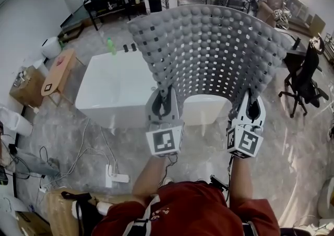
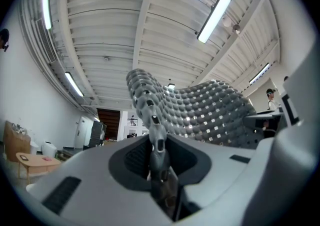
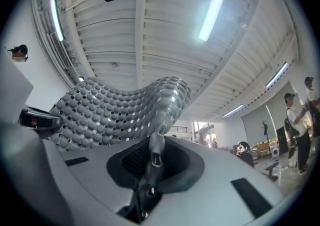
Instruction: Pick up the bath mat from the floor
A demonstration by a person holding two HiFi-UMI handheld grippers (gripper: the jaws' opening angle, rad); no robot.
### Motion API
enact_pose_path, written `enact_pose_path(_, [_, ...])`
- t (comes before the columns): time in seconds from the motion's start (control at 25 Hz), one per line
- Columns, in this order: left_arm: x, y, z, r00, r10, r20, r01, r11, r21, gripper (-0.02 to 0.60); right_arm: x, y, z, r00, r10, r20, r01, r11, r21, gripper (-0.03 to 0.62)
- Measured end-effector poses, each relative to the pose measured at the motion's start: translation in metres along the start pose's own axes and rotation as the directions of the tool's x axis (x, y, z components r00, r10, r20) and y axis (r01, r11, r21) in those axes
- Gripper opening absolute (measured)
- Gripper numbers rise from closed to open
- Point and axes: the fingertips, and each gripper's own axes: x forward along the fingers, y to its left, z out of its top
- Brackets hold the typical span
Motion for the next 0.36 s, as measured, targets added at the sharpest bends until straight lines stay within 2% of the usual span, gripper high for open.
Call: enact_pose_path(0.36, [0.000,-0.001,-0.003,1.000,-0.001,0.016,0.001,1.000,0.002,0.084,-0.001,-0.003,-0.011,1.000,-0.006,0.003,0.006,1.000,-0.004,0.048])
